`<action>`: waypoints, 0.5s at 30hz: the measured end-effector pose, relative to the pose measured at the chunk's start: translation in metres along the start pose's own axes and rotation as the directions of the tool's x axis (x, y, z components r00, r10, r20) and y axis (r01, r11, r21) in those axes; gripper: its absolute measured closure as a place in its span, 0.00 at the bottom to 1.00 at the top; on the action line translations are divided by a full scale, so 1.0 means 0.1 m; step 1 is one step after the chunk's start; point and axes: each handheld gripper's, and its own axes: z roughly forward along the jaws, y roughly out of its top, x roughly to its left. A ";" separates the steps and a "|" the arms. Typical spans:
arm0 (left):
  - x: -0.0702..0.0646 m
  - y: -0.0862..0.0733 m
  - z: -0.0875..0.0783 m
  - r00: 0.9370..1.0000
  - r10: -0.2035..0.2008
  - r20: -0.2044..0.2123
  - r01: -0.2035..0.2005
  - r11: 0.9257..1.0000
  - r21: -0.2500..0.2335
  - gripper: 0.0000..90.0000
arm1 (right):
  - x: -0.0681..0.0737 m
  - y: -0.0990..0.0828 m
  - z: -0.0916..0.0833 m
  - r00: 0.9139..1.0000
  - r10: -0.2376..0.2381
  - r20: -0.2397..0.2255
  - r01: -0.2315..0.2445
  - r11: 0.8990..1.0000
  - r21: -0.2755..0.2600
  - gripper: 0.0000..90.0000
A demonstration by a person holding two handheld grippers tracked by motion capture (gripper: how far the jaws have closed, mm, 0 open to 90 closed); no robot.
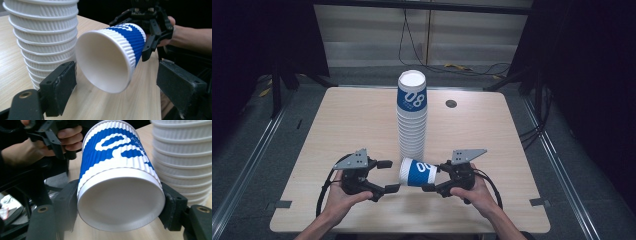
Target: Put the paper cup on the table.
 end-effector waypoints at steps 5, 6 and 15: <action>0.02 0.03 0.03 1.000 -0.011 0.007 0.011 1.000 -0.015 0.18 | 0.01 0.00 0.01 1.000 -0.010 0.001 0.010 0.999 -0.031 0.32; 0.02 0.03 0.04 1.000 -0.010 0.007 0.010 1.000 -0.015 0.18 | 0.02 0.00 0.01 1.000 -0.014 0.001 0.014 0.999 -0.040 0.32; 0.02 0.03 0.08 1.000 0.000 -0.001 0.000 1.000 -0.011 0.18 | 0.07 0.00 0.06 0.997 -0.047 -0.055 0.042 0.995 -0.085 0.32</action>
